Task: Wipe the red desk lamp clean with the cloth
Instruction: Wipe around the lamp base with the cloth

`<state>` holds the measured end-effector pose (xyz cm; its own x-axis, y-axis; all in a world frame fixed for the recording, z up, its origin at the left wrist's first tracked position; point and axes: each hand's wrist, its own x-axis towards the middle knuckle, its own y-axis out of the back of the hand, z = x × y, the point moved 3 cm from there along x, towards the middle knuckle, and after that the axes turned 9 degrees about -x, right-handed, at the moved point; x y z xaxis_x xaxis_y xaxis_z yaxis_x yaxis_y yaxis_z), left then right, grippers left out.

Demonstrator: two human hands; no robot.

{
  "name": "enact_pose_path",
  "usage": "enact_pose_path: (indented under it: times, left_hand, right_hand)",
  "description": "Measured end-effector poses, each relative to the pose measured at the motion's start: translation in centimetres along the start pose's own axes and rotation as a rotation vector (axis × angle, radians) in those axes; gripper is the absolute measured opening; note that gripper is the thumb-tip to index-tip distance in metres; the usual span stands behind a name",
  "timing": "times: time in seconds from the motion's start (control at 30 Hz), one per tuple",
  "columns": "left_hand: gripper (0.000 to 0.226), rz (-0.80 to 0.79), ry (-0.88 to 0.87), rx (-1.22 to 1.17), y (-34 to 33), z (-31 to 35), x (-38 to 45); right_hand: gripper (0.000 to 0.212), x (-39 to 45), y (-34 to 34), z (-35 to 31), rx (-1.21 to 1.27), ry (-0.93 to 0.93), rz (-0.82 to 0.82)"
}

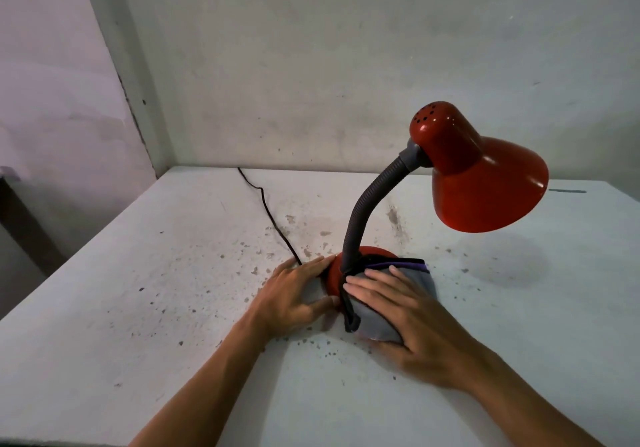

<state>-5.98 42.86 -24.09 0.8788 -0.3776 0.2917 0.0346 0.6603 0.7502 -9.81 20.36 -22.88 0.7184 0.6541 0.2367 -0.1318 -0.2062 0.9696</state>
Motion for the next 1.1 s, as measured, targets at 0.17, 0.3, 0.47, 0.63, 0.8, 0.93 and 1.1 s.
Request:
enact_pose_path:
  times: [0.17, 0.3, 0.47, 0.63, 0.8, 0.93, 1.1]
  left_hand:
    - [0.081, -0.02, 0.021, 0.0, -0.1, -0.1, 0.0]
    - [0.079, 0.007, 0.015, -0.031, 0.0, 0.1, -0.1]
    - [0.076, 0.054, 0.031, -0.069, 0.0, 0.3, -0.1]
    - [0.076, 0.033, 0.027, -0.058, 0.3, 0.3, -0.1]
    - [0.076, 0.033, -0.002, -0.04, 0.1, 0.2, 0.0]
    - [0.076, 0.022, 0.003, -0.022, -0.1, 0.1, 0.2]
    - [0.071, 0.068, -0.042, -0.038, 0.2, -0.2, 0.1]
  right_hand:
    - [0.062, -0.5, 1.4, 5.0, -0.003, -0.177, -0.029]
    - [0.058, 1.2, 1.4, 5.6, 0.1, -0.178, -0.037]
    - [0.056, 2.7, 0.7, 7.3, 0.332, -0.204, -0.088]
    - [0.066, 5.7, 0.9, 6.7, 0.512, -0.174, -0.137]
    - [0.068, 2.6, 1.0, 6.7, 0.505, -0.172, -0.135]
    - [0.066, -0.6, 0.8, 4.1, 0.363, -0.129, -0.049]
    - [0.062, 0.6, 1.1, 0.1, 0.135, -0.033, -0.016]
